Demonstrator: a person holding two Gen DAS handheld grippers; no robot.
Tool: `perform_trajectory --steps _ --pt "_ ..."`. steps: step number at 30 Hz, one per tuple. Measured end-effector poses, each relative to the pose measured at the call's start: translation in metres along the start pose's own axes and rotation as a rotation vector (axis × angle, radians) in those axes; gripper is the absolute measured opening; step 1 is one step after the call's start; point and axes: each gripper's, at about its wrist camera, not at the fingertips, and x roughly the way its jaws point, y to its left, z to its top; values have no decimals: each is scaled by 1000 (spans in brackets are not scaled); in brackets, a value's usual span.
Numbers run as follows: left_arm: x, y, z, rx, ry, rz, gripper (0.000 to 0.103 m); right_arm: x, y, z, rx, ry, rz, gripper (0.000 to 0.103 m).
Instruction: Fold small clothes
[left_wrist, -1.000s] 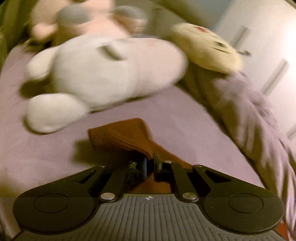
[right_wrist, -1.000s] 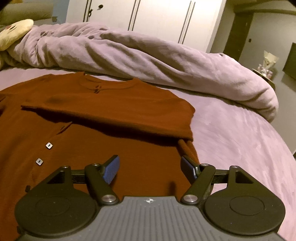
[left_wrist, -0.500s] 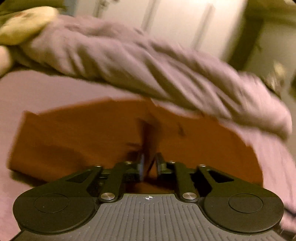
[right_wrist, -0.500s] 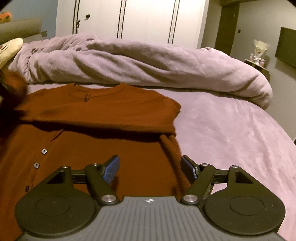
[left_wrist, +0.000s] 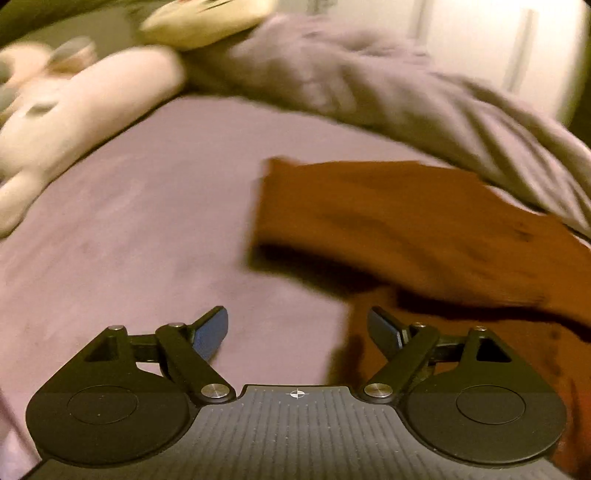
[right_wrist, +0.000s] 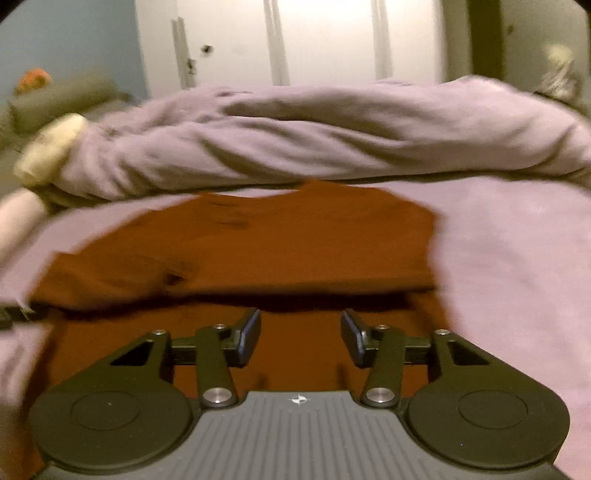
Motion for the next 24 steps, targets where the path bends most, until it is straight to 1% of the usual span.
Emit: perform_trajectory --steps 2,4,5,8,10,11,13,14,15,16,17,19,20,23,24 --pt "1 21 3 -34 5 23 88 14 14 7 51 26 92 45" --pt "4 28 4 -43 3 29 89 30 29 17 95 44 178 45" --pt "4 30 2 -43 5 30 89 36 35 20 107 52 208 45" --pt "8 32 -1 -43 6 33 89 63 51 29 148 107 250 45" --pt "10 36 -4 -45 10 42 89 78 57 30 167 144 248 45" --pt "14 36 -3 -49 11 49 90 87 60 29 182 183 255 44" --pt "12 36 -6 -48 13 55 90 102 60 26 233 227 290 38" --pt "13 37 -6 -45 14 57 90 105 62 23 243 235 297 32" --pt "12 37 -7 -41 13 63 90 109 65 21 243 242 294 21" --pt "12 37 -7 -33 14 68 90 113 66 21 242 245 293 15" --pt "12 36 -7 -31 16 66 90 115 66 20 243 246 299 9" --pt "10 36 -6 -34 17 52 90 110 65 22 234 223 294 7" --pt "8 35 -6 -34 13 45 90 104 64 25 212 195 282 6" --pt "4 28 -5 -23 6 32 90 77 54 34 142 93 220 5" --pt "3 26 -5 -20 6 26 90 67 48 37 126 58 186 5"
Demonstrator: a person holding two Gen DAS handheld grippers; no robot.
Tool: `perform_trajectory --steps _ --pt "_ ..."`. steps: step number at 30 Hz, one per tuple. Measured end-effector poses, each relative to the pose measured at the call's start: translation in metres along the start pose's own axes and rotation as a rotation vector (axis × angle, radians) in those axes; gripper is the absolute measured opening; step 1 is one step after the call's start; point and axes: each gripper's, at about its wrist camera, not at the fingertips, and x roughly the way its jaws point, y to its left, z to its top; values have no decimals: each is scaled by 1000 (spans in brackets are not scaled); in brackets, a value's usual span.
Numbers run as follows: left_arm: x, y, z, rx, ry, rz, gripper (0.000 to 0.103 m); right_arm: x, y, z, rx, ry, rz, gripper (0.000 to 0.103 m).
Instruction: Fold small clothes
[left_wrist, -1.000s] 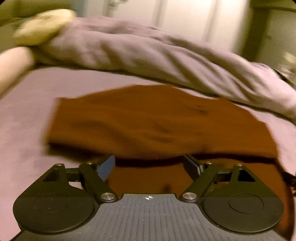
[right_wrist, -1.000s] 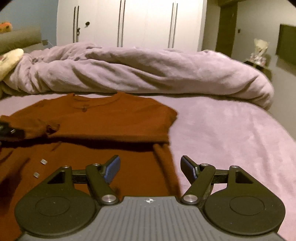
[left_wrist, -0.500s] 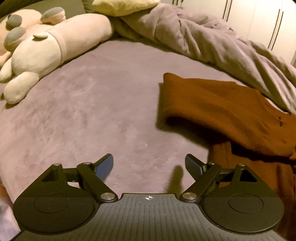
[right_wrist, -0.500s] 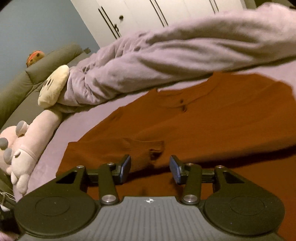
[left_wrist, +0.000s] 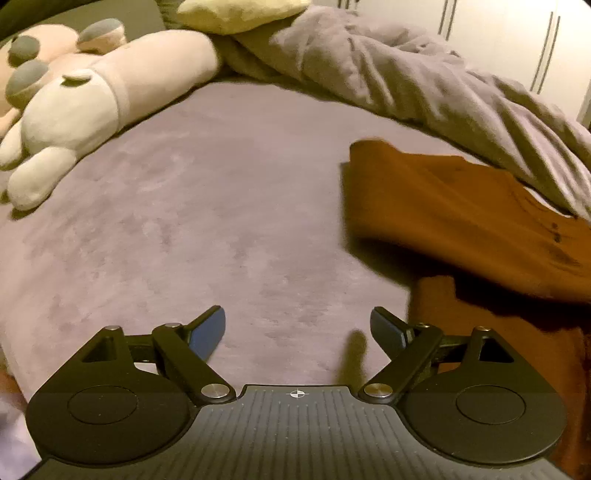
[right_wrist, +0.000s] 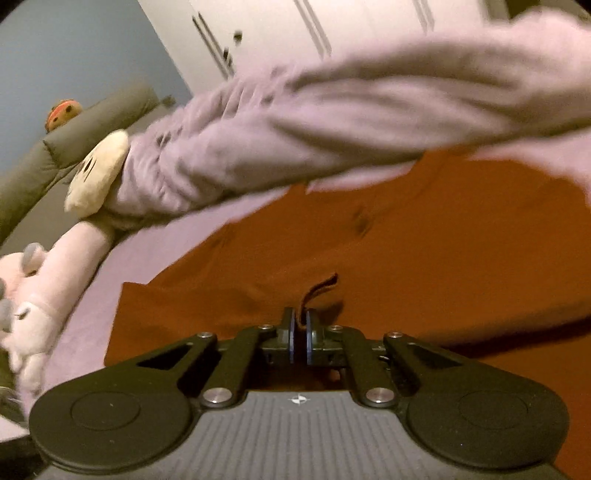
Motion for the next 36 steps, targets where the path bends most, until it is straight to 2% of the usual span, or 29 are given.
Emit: perform_trajectory --steps 6,9,12,16,19,22,27,31,34,35,36 --pt "-9 -26 -1 41 -3 -67 92 -57 -42 12 -113 -163 -251 5" --pt "-10 -44 -4 75 7 -111 92 -68 -77 13 -95 -168 -399 4" --pt "-10 -67 -4 132 14 -155 93 -71 -115 10 0 -140 -485 4" --pt "-1 -99 -4 218 21 -212 94 -76 -153 2 178 -92 -383 5" --pt "7 -115 -1 248 23 -206 94 -76 -161 0 208 -85 -322 8" --pt "12 -121 4 237 36 -209 94 -71 -160 4 207 -78 -291 11" --pt "17 -125 4 262 47 -208 95 -76 -153 11 202 -127 -298 38" --pt "20 -124 3 262 57 -194 95 -66 -148 11 191 -91 -238 38" --pt "19 -121 5 252 57 -191 95 -58 -140 10 140 -66 -238 37" --pt "19 -120 5 253 56 -188 95 -56 -138 11 132 -61 -233 36" --pt "18 -120 5 256 55 -184 95 -54 -137 12 129 -55 -227 29"
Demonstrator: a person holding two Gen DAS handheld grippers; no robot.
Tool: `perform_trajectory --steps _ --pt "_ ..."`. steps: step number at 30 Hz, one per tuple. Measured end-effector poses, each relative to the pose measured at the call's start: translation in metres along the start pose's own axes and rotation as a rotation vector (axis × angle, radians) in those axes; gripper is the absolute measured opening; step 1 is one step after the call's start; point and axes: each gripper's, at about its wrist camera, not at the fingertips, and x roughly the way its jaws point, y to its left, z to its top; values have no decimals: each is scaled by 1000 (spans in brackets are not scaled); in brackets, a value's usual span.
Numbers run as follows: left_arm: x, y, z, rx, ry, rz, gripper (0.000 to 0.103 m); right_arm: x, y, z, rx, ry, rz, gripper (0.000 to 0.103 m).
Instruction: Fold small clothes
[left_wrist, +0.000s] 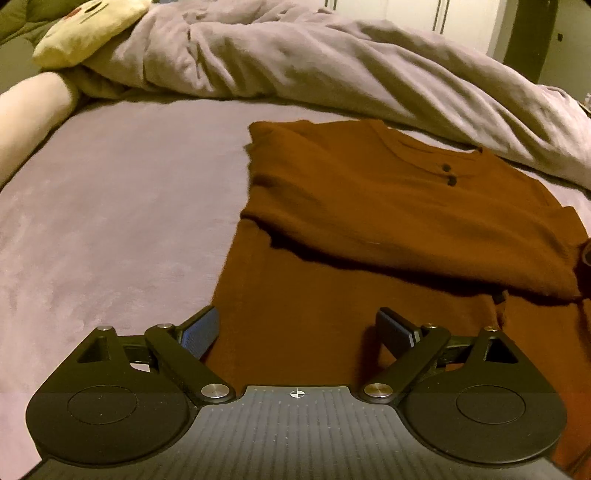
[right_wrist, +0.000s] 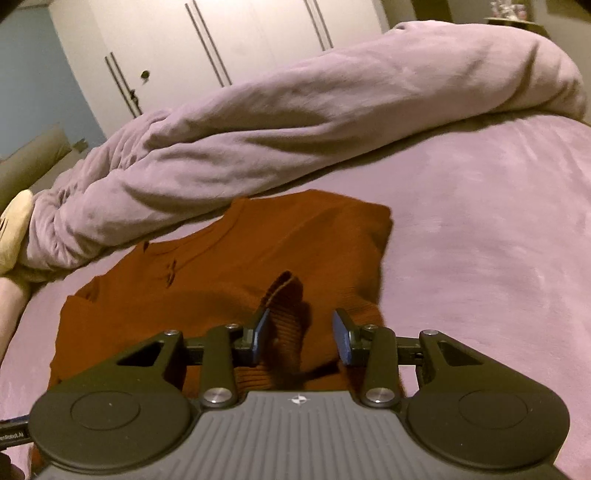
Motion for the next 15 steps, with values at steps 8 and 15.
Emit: perform_trajectory --steps 8,15 --pt "-3 5 3 -11 -3 8 95 -3 15 3 -81 -16 39 0" --pt "-2 6 6 -7 -8 12 95 -10 17 10 -125 -79 7 0"
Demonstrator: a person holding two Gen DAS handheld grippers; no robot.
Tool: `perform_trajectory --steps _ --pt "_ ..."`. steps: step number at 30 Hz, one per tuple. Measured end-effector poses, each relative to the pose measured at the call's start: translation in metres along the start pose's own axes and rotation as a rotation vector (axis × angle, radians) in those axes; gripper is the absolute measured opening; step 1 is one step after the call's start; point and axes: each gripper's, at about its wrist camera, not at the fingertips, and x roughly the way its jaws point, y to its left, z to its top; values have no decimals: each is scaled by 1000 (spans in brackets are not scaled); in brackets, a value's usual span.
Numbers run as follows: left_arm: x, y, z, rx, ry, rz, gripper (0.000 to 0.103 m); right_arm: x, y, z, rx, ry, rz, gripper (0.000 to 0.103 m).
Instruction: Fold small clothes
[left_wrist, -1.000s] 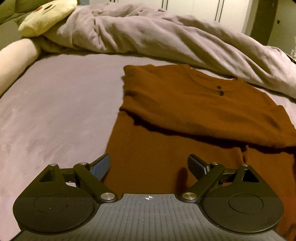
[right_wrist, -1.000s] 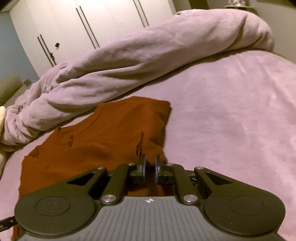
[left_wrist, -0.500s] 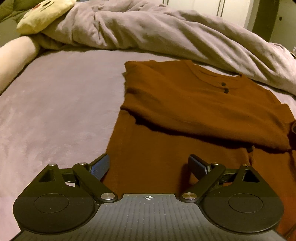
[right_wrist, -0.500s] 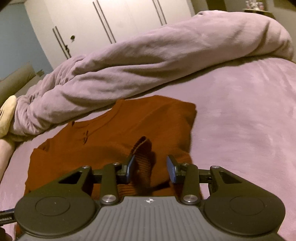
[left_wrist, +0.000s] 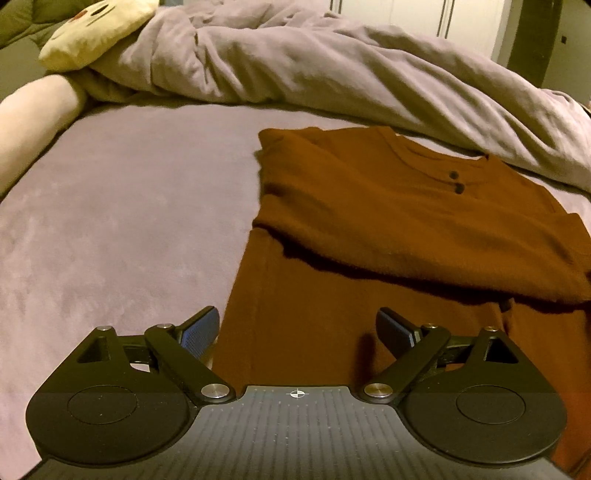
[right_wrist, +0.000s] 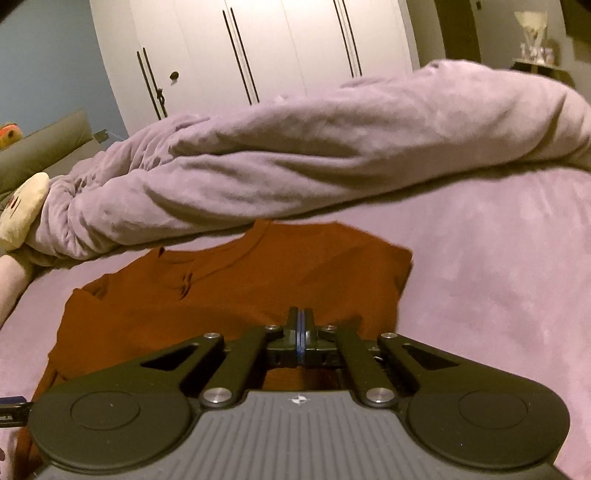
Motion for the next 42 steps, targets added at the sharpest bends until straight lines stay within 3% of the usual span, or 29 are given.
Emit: perform_trajectory --steps 4,7,14,16,17,18,24,32,37,42 --pt "1 -1 1 -4 -2 -5 95 4 -10 3 74 53 26 2" --pt "2 -2 1 2 0 -7 96 2 -18 -3 130 73 19 19" --pt "3 -2 1 0 5 -5 96 2 -18 -14 95 89 -6 23" --pt "2 -2 1 4 3 -4 96 2 -19 -12 101 80 -20 31" --pt "2 -2 1 5 2 -2 96 3 -19 -11 100 77 -37 41" --pt "2 -1 1 4 3 0 96 2 -18 -9 92 73 -55 42" --pt "3 -2 2 -1 2 -5 96 6 -16 -12 60 88 -56 39" --pt "7 -7 9 18 -9 -9 96 18 -5 -9 40 126 14 3" --pt "12 -10 18 26 -16 -5 96 10 4 -6 -48 48 -12 3" --pt "16 -12 23 32 -24 -7 96 2 -8 3 -24 -10 -54 2"
